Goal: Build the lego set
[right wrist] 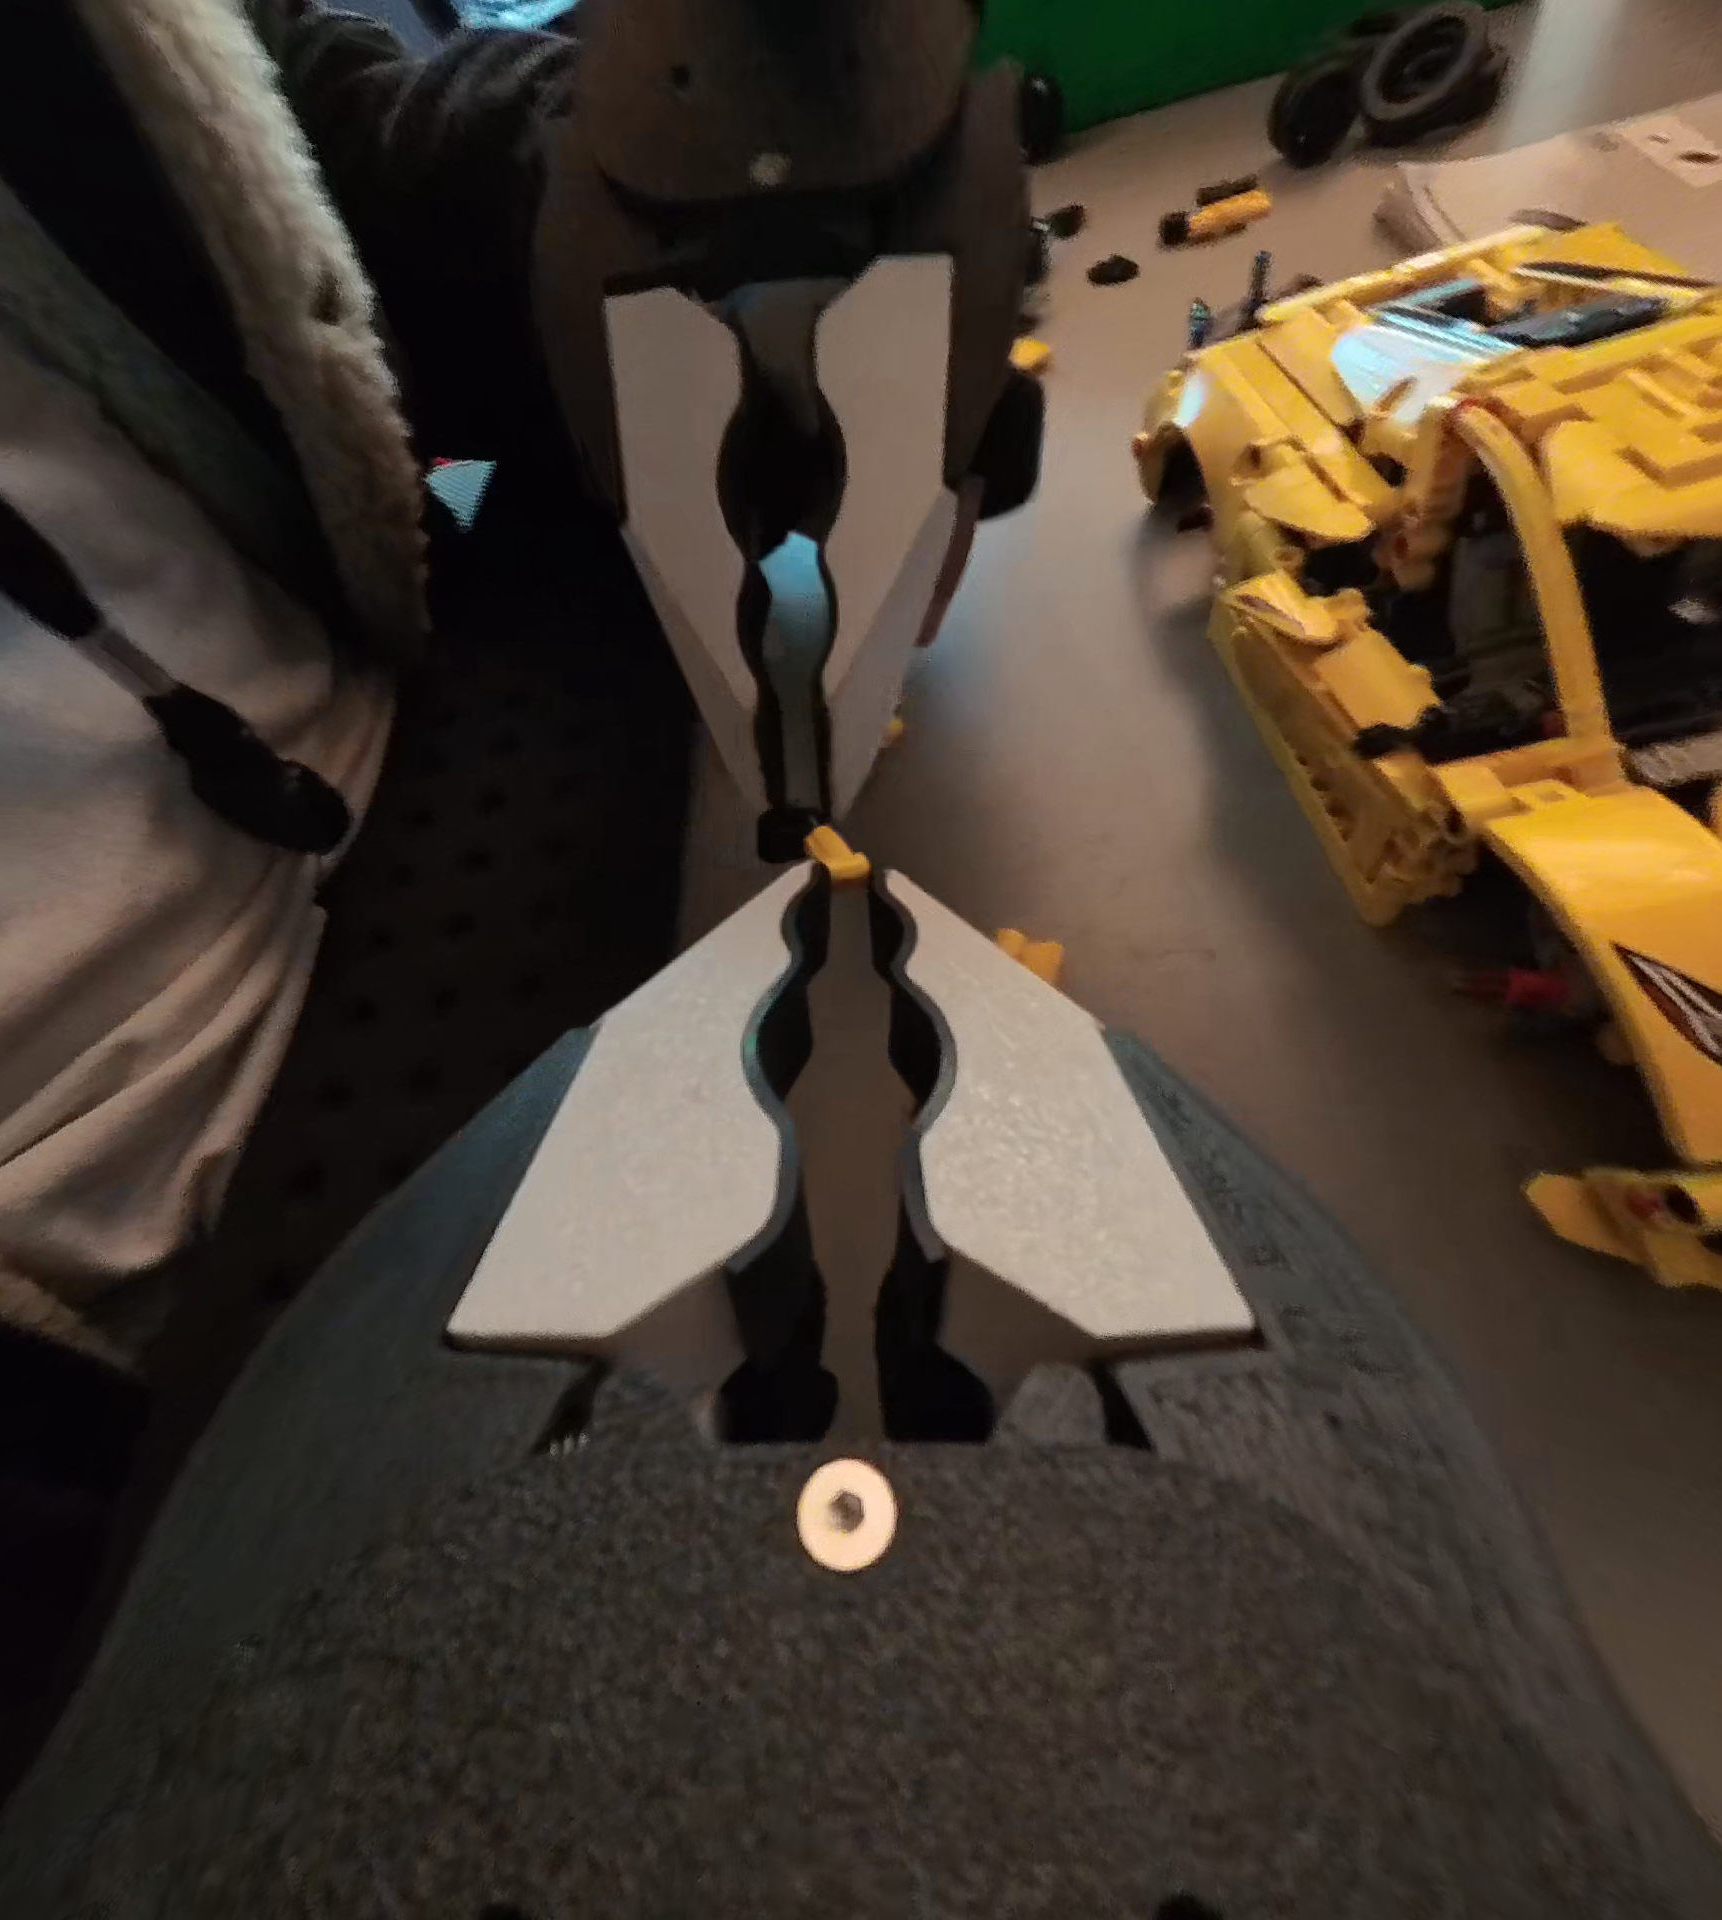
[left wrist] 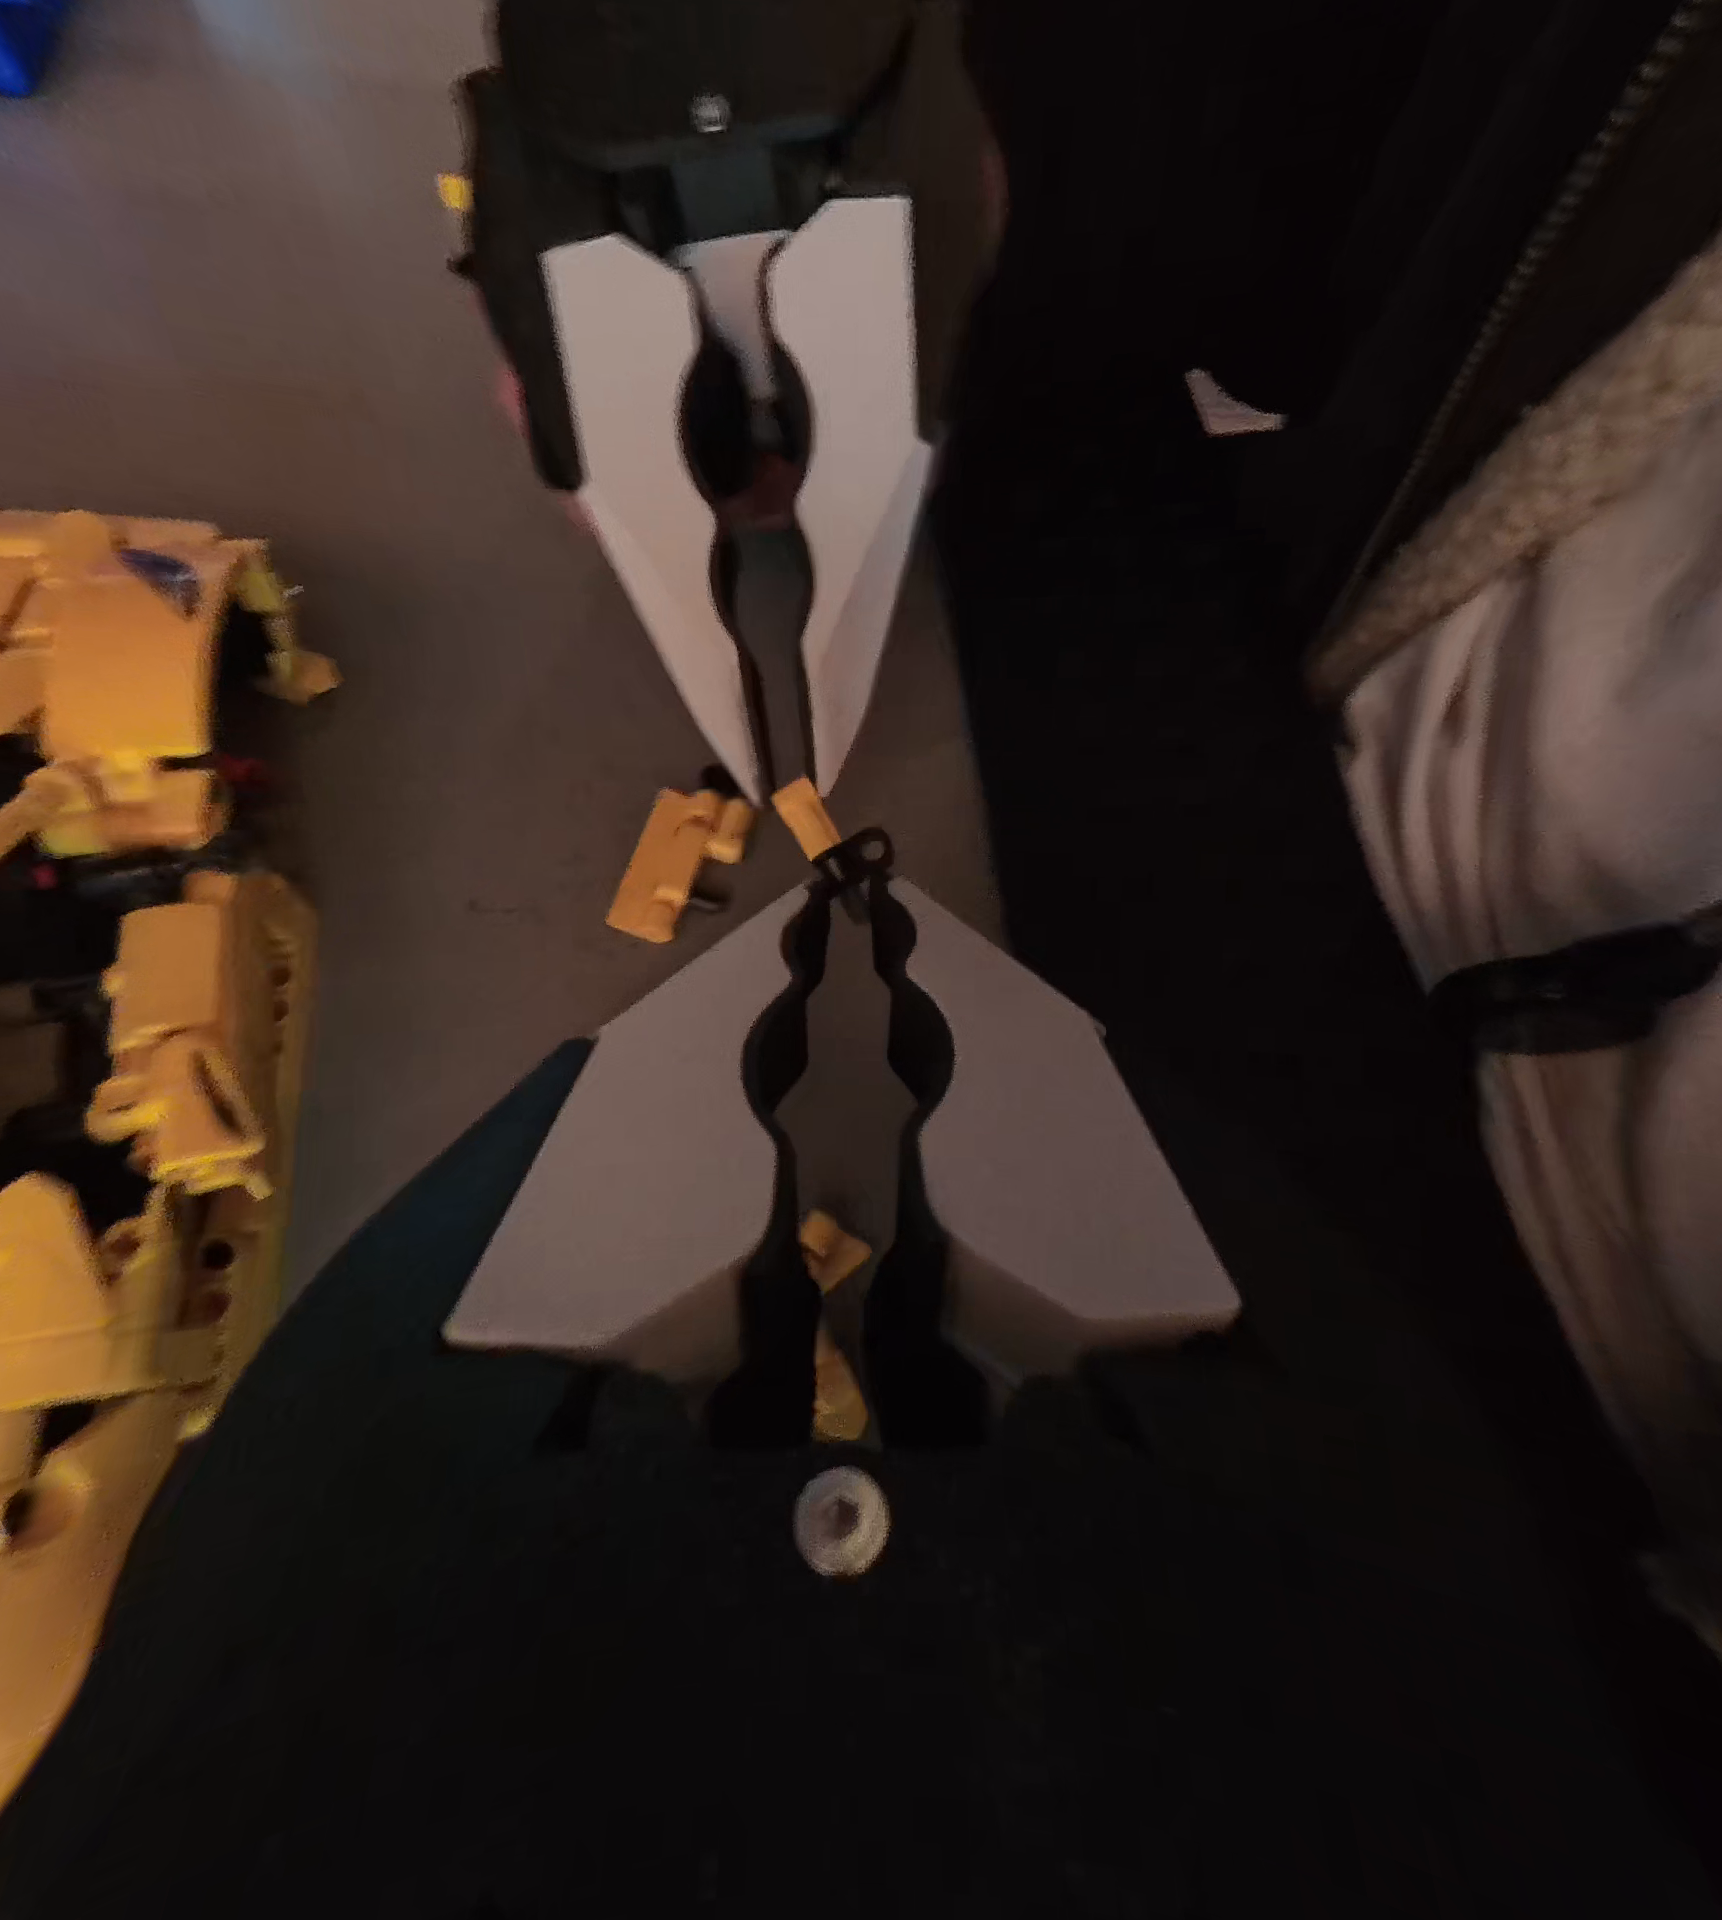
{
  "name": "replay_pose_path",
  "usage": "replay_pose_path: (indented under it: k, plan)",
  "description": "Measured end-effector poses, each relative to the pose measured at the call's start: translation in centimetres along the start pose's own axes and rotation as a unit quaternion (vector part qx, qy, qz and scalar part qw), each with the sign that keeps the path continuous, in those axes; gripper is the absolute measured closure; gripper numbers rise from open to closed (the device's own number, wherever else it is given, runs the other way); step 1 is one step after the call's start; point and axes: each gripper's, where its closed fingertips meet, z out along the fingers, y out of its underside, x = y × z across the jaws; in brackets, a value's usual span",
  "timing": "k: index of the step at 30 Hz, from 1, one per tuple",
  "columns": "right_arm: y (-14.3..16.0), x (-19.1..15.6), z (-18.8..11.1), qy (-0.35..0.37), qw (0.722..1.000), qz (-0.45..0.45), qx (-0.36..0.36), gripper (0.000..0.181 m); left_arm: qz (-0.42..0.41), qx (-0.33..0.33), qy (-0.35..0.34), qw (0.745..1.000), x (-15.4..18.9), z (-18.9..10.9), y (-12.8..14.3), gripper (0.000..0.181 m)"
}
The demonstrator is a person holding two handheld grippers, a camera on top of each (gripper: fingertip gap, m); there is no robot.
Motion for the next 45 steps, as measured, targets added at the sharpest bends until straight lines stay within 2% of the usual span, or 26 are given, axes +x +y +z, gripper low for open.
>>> replay_pose_path:
  k: [2, 4, 8, 10, 12, 14, 16, 19, 20, 21, 25, 29, 32, 33, 35, 38, 39, 41, 43, 45]
  plan:
    - [0.6, 1.0, -0.1, 0.037, 0.999, 0.027, -0.013, 0.174, -0.006, -0.005, -0.031, 0.999, -1.2, -0.2, 0.5, 0.174]
    - [0.9, 1.2, 0.0, 0.039, 0.995, 0.087, -0.013, 0.174, 0.008, -0.012, -0.063, 0.998, -2.0, -0.3, 1.1, 0.175]
    - [1.2, 2.6, -0.6, 0.068, 0.978, 0.195, 0.006, 0.174, 0.116, -0.056, -0.15, 0.98, -3.4, -0.2, 2.2, 0.17]
    - [0.5, 3.2, -1.0, 0.06, 0.958, 0.278, 0.044, 0.175, 0.186, -0.073, -0.195, 0.96, -3.9, -0.1, 2.2, 0.164]
    - [-0.6, 3.0, -1.2, 0.017, 0.925, 0.369, 0.092, 0.175, 0.248, -0.068, -0.238, 0.936, -4.2, -0.3, 1.3, 0.161]
    - [-0.8, 2.6, -1.1, -0.011, 0.902, 0.419, 0.103, 0.174, 0.289, -0.055, -0.272, 0.916, -4.3, -0.6, 0.4, 0.161]
    - [-0.6, 2.0, -0.5, -0.03, 0.895, 0.435, 0.096, 0.175, 0.313, -0.044, -0.293, 0.902, -4.4, -0.9, -0.2, 0.16]
    - [-1.4, 1.4, -0.2, -0.07, 0.873, 0.466, 0.125, 0.173, 0.347, -0.038, -0.307, 0.885, -4.1, -1.2, -0.6, 0.163]
    - [-1.5, 1.4, -0.2, -0.077, 0.867, 0.476, 0.128, 0.175, 0.357, -0.041, -0.302, 0.883, -3.9, -1.1, -0.5, 0.175]
    - [-1.4, 1.5, -0.1, -0.075, 0.867, 0.477, 0.126, 0.175, 0.367, -0.04, -0.302, 0.879, -3.7, -1.1, -0.5, 0.179]
    - [-1.1, 1.9, 0.0, -0.06, 0.868, 0.477, 0.122, 0.175, 0.379, -0.041, -0.315, 0.869, -3.6, -1.2, -0.7, 0.175]
    - [-0.9, 2.3, -0.2, -0.062, 0.855, 0.498, 0.13, 0.175, 0.392, -0.039, -0.326, 0.859, -3.6, -1.1, -1.0, 0.169]
    - [-0.9, 2.3, -0.1, -0.061, 0.854, 0.5, 0.128, 0.175, 0.397, -0.051, -0.33, 0.855, -3.9, -0.8, -0.8, 0.174]
    - [-0.9, 2.4, -0.1, -0.057, 0.855, 0.499, 0.13, 0.175, 0.394, -0.057, -0.334, 0.854, -4.1, -0.8, -0.6, 0.175]
    - [-0.8, 2.5, -0.1, -0.048, 0.859, 0.494, 0.127, 0.175, 0.364, -0.059, -0.324, 0.871, -4.2, -0.6, -0.3, 0.176]
    - [-0.8, 2.1, -0.1, -0.031, 0.889, 0.442, 0.116, 0.173, 0.259, -0.04, -0.255, 0.931, -3.5, -0.1, 0.3, 0.177]
    - [-0.5, 1.9, -0.1, -0.012, 0.91, 0.403, 0.096, 0.172, 0.202, -0.034, -0.211, 0.956, -3.0, 0.2, 0.6, 0.177]
    - [-0.6, 1.5, -0.7, 0.021, 0.949, 0.306, 0.071, 0.17, 0.08, -0.022, -0.116, 0.99, -1.9, 0.7, 1.4, 0.177]
    - [-0.5, 2.0, -1.3, 0.088, 0.979, 0.178, 0.044, 0.157, -0.031, -0.024, -0.036, 0.999, -1.2, 0.8, 2.0, 0.177]
    - [1.0, 1.9, -1.3, 0.139, 0.989, 0.05, -0.03, 0.154, -0.102, -0.023, 0.029, 0.994, -0.5, 0.7, 1.9, 0.178]
